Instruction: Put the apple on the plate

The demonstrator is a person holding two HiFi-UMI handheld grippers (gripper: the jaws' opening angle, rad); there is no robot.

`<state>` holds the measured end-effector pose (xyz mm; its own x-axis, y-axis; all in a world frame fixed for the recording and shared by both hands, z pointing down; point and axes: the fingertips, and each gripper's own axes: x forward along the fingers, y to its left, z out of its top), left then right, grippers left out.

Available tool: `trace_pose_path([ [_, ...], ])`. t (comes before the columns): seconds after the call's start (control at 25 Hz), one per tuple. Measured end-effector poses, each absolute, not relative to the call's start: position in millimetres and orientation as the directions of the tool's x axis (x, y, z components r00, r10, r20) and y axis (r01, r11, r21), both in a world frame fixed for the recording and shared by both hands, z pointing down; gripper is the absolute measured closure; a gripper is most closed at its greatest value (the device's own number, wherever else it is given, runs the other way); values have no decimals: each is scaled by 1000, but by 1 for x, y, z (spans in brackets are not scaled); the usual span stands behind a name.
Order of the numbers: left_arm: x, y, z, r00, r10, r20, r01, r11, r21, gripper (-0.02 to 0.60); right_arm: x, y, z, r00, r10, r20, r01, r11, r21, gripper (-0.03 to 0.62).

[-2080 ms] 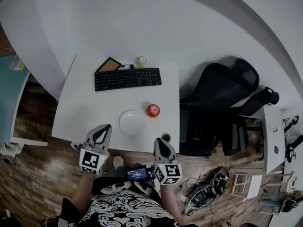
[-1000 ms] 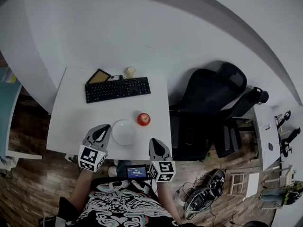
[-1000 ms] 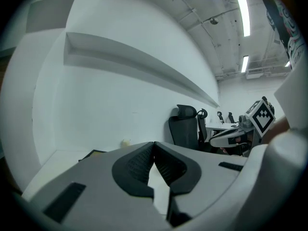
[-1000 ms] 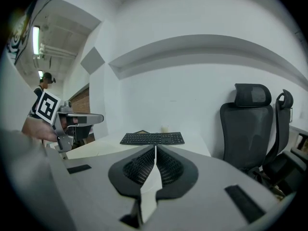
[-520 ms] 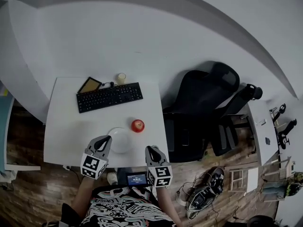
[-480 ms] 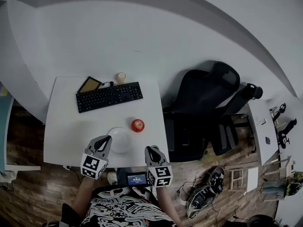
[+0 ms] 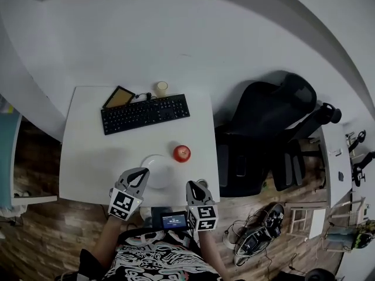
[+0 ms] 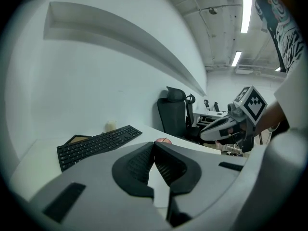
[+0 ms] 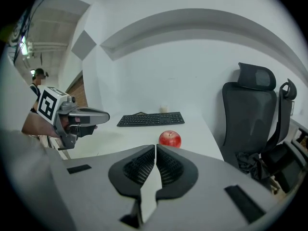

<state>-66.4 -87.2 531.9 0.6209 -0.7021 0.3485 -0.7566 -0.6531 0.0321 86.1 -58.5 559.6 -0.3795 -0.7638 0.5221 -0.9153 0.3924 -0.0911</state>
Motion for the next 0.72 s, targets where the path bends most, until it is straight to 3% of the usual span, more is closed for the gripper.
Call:
trace_pose_path([
  [0.72, -27, -129, 568, 691, -595, 410, -680, -728, 90, 568, 87, -110, 606, -394, -697, 600, -906, 405, -124, 565],
])
